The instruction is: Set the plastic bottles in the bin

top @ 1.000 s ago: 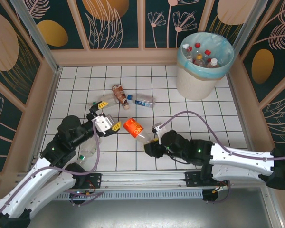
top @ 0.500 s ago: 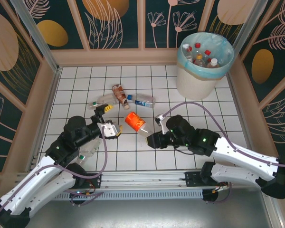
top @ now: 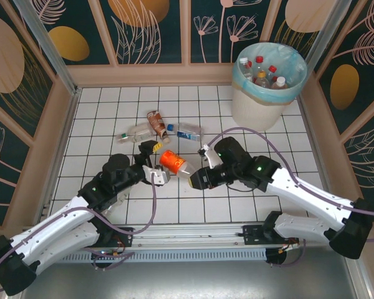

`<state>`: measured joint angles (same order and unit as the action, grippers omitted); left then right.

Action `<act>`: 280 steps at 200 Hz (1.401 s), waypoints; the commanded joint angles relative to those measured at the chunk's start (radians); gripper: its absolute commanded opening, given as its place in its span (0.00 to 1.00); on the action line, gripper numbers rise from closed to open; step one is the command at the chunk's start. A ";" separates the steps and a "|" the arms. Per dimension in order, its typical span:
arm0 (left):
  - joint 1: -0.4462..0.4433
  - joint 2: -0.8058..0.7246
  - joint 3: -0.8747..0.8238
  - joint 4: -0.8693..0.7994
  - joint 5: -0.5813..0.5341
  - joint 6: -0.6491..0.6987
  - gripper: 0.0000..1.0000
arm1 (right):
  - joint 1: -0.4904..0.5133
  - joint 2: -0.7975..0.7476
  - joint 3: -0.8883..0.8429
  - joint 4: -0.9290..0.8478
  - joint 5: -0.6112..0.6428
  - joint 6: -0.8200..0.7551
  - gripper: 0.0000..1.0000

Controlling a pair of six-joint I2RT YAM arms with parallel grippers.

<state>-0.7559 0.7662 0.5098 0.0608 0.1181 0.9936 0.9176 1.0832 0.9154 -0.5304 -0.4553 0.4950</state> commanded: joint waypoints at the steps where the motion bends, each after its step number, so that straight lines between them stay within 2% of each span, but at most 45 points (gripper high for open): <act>1: -0.007 0.015 -0.012 0.075 0.004 0.039 0.96 | -0.005 0.029 0.055 0.017 -0.134 -0.041 0.26; 27: -0.018 0.021 -0.051 0.040 -0.040 0.123 0.93 | -0.004 0.062 0.070 0.003 -0.233 -0.082 0.27; 57: -0.025 -0.020 -0.087 0.020 -0.033 0.163 0.82 | -0.006 0.095 0.091 -0.039 -0.260 -0.137 0.27; 84: -0.025 -0.074 -0.103 0.025 0.003 0.137 0.70 | -0.031 0.121 0.129 -0.077 -0.259 -0.172 0.29; 108: -0.025 -0.117 -0.117 0.031 0.029 0.119 0.69 | -0.071 0.123 0.160 -0.089 -0.258 -0.192 0.32; 139: -0.026 -0.140 -0.105 0.009 0.044 0.096 0.58 | -0.108 0.144 0.188 -0.066 -0.277 -0.197 0.32; 171: -0.024 -0.145 -0.081 -0.005 0.049 0.053 0.53 | -0.114 0.163 0.194 -0.069 -0.272 -0.220 0.33; 207: -0.024 -0.157 -0.058 -0.031 0.043 0.019 0.47 | -0.151 0.146 0.199 -0.063 -0.268 -0.222 0.41; 236: -0.025 -0.171 -0.031 -0.022 0.047 -0.037 0.32 | -0.182 0.134 0.232 -0.058 -0.248 -0.214 0.48; 259: -0.025 -0.167 -0.029 0.003 0.039 -0.047 0.06 | -0.197 0.116 0.250 -0.045 -0.217 -0.216 0.51; 280: -0.024 -0.158 -0.021 0.010 0.031 -0.073 0.04 | -0.211 0.082 0.244 -0.010 -0.188 -0.211 0.60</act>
<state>-0.7723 0.6125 0.4522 0.0410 0.0959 0.9684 0.7353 1.2095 1.1305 -0.6151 -0.7395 0.2840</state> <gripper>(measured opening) 0.601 0.546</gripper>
